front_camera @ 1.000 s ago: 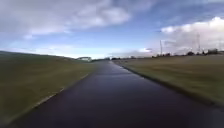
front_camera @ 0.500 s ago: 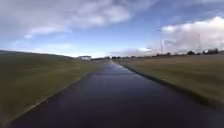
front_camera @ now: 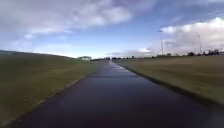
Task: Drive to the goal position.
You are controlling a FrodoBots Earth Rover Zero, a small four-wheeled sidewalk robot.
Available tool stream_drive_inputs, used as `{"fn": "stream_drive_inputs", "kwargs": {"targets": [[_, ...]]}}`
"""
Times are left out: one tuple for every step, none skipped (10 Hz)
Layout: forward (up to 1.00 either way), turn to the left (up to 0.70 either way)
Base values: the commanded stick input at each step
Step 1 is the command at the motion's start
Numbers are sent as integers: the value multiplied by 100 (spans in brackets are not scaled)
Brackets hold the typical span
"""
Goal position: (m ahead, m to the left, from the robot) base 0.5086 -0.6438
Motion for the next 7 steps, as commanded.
{"fn": "stream_drive_inputs", "kwargs": {"targets": [[100,0],[100,0],[100,0],[100,0],[100,0],[100,0],[100,0]]}}
